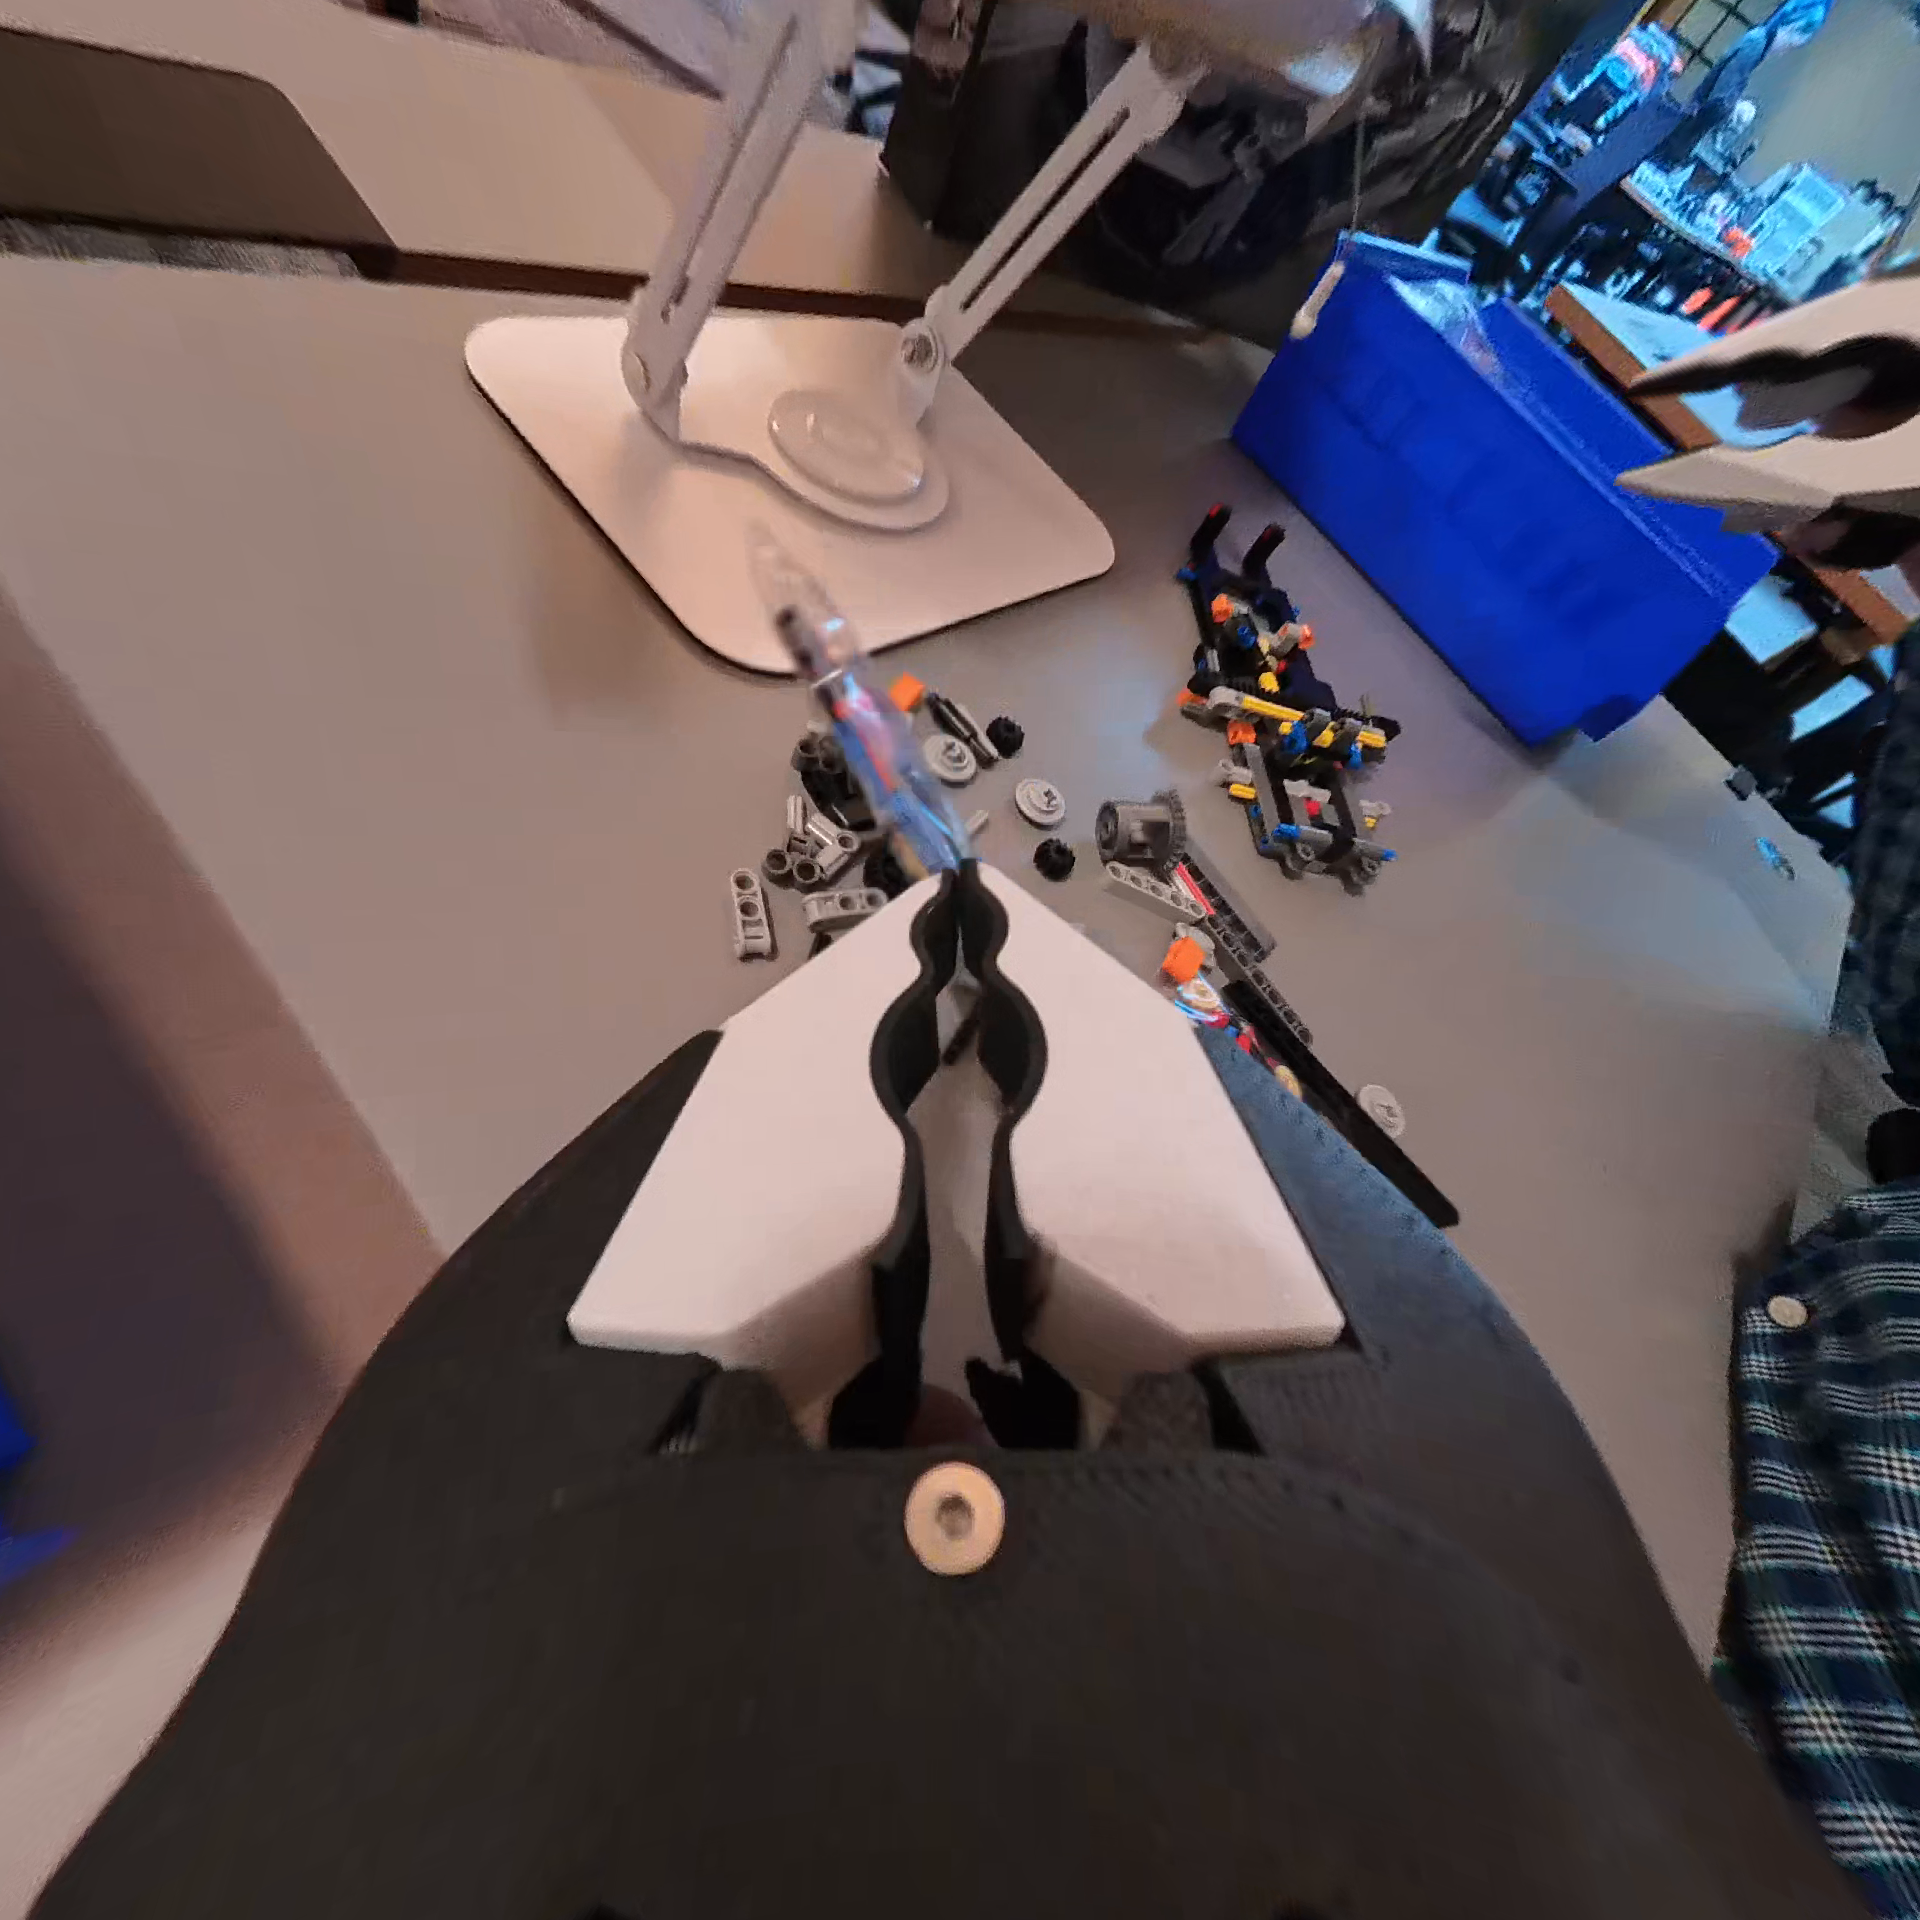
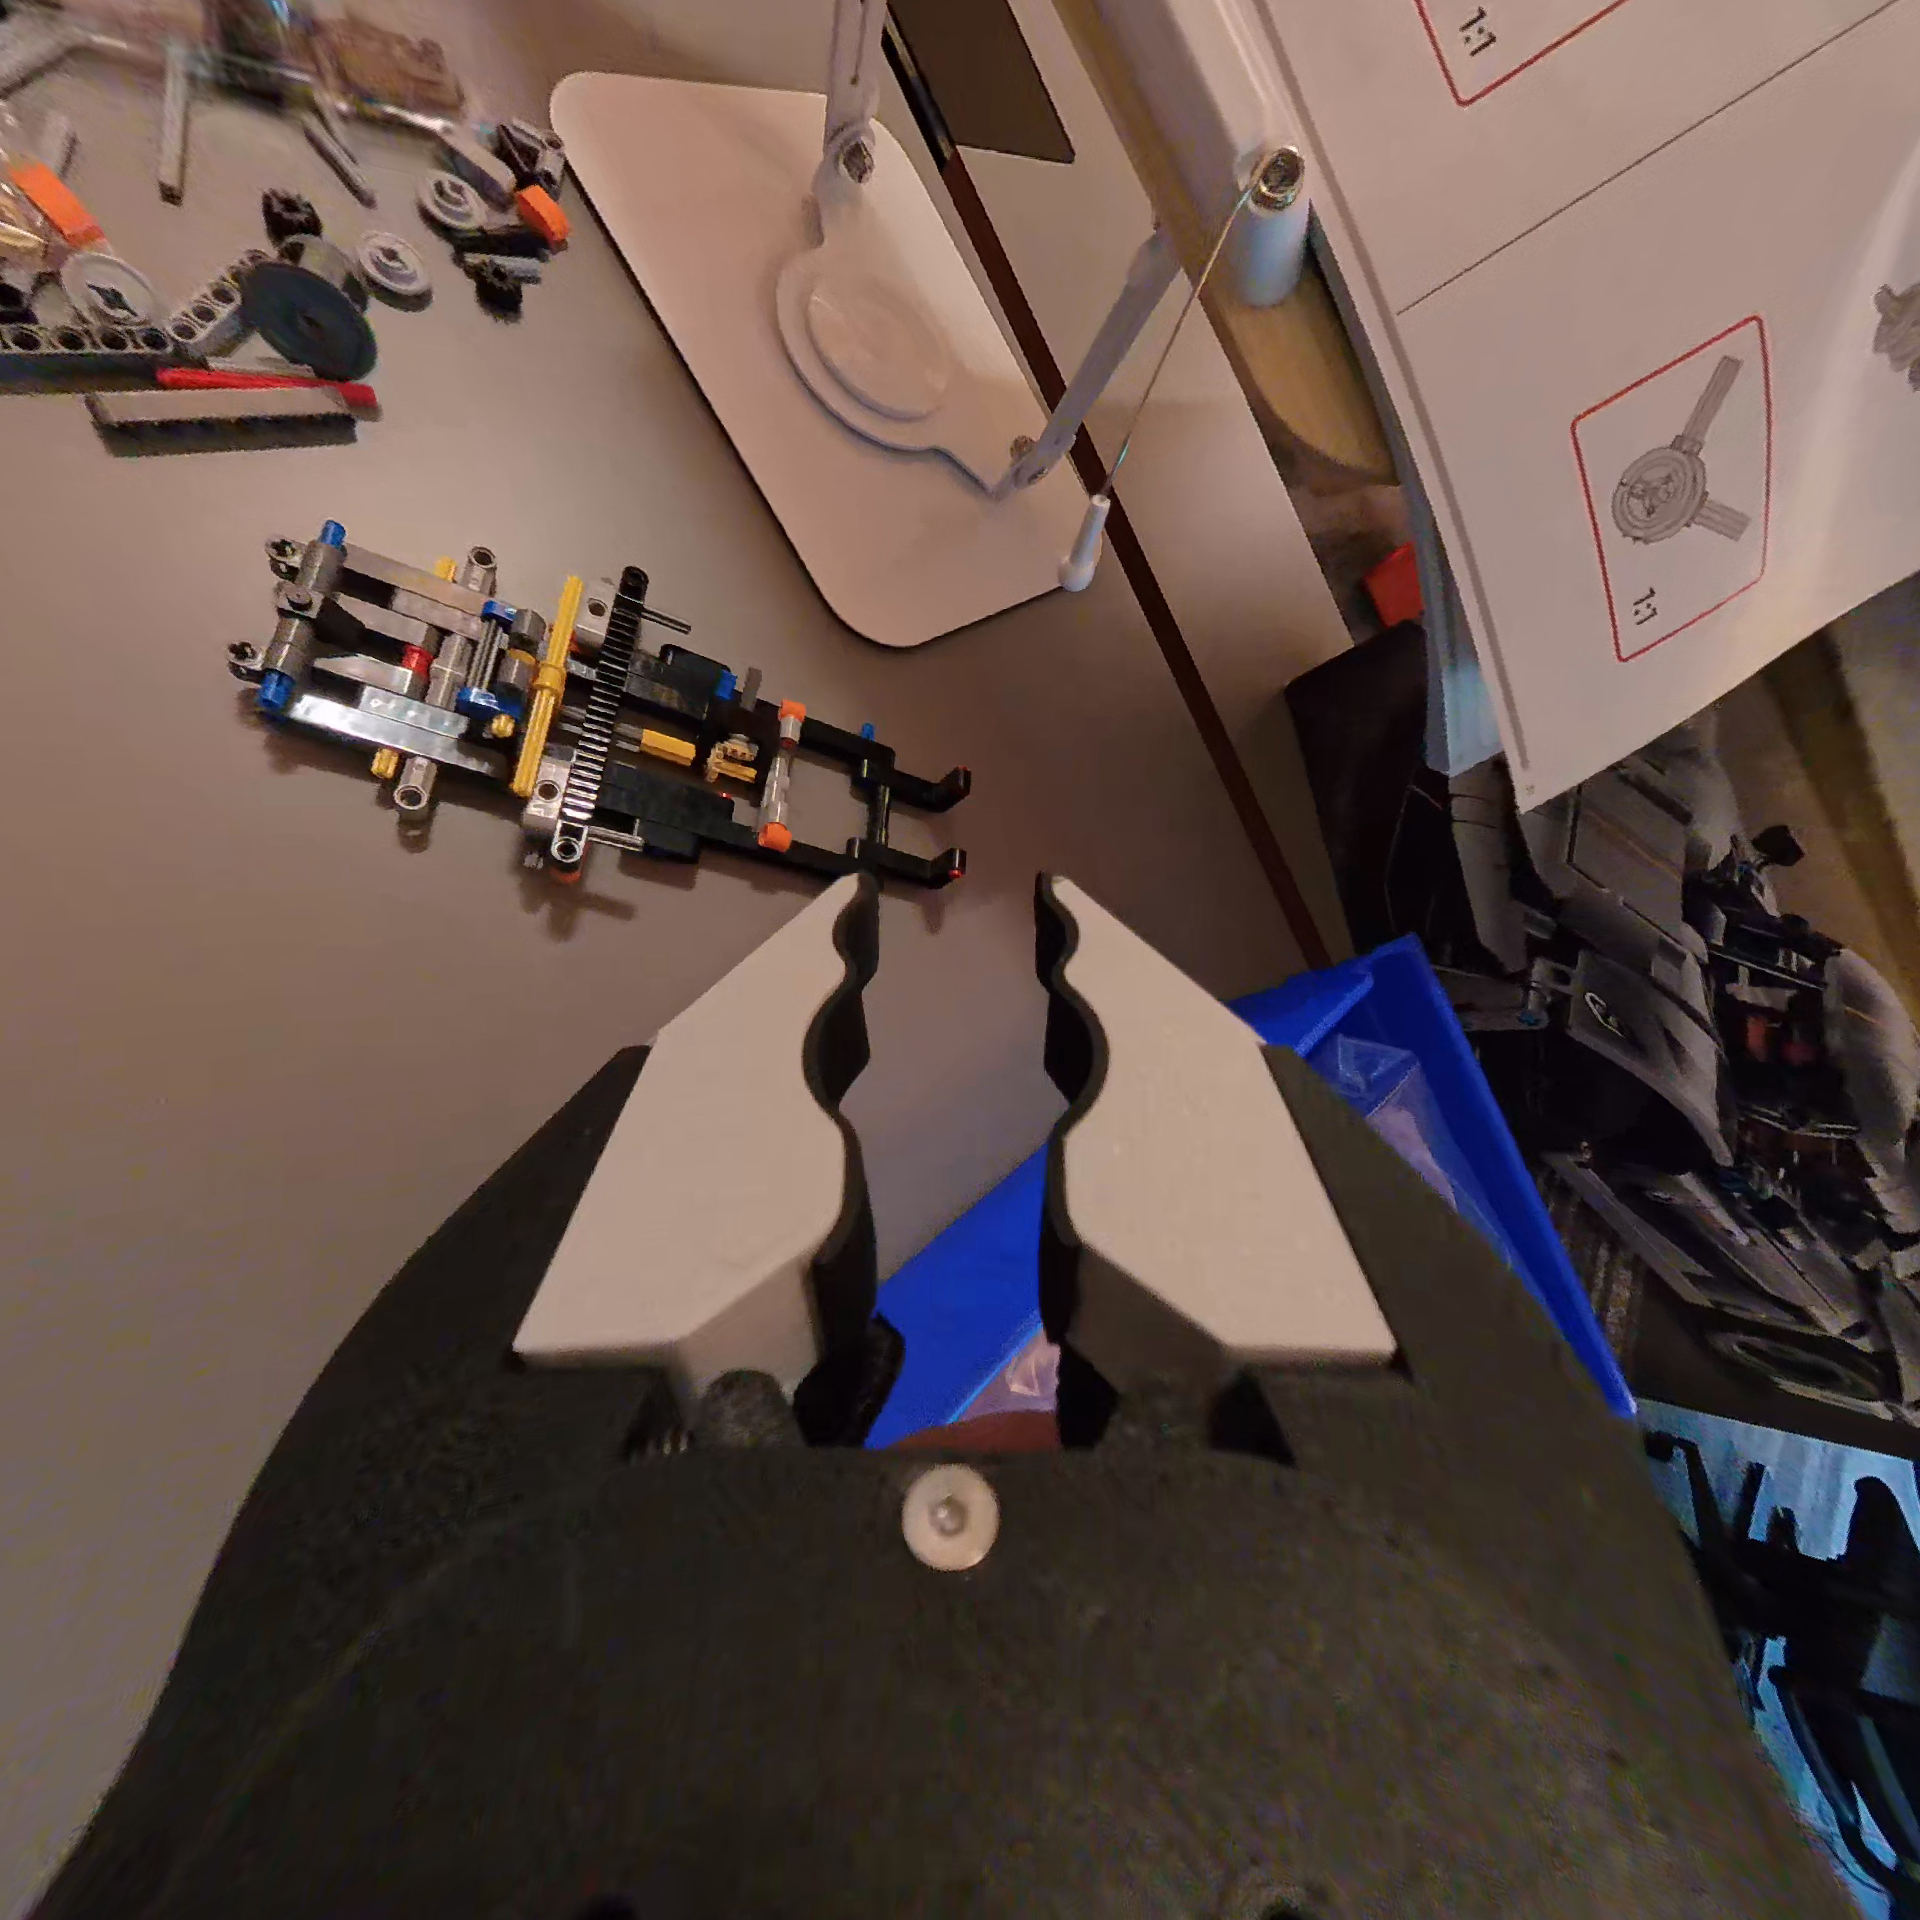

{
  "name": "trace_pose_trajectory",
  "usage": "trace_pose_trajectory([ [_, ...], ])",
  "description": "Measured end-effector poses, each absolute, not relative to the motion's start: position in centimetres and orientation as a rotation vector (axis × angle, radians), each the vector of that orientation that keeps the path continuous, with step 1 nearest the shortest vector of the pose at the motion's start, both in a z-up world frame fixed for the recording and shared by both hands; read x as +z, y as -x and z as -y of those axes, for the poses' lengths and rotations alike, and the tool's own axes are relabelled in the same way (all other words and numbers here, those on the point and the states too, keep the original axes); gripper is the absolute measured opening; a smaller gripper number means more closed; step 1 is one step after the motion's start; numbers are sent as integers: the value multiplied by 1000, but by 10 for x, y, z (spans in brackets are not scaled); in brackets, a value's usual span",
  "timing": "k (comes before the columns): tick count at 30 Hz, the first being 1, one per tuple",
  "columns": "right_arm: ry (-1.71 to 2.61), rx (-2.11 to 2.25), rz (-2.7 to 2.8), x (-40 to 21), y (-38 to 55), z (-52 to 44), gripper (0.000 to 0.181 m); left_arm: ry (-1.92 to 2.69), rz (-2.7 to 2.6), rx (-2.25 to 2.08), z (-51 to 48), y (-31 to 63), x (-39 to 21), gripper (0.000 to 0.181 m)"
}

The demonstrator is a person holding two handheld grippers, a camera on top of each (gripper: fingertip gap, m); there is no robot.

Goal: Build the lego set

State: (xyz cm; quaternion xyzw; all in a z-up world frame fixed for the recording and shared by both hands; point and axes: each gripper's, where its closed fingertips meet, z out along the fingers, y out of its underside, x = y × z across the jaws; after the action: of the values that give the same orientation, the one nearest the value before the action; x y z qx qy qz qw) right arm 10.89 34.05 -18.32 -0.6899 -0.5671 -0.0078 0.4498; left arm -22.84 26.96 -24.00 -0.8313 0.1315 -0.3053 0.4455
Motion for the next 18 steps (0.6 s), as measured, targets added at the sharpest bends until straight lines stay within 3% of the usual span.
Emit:
trace_pose_trajectory([
  [11, 1639, 104, 1467, -184, -73, -316, 28, 1913, -257, -727, -227, 266, -183, 0],
  [18, 1630, 441, 1585, -212, -2, -261, 15, 2003, -20, -734, -196, 290, -231, 0],
])
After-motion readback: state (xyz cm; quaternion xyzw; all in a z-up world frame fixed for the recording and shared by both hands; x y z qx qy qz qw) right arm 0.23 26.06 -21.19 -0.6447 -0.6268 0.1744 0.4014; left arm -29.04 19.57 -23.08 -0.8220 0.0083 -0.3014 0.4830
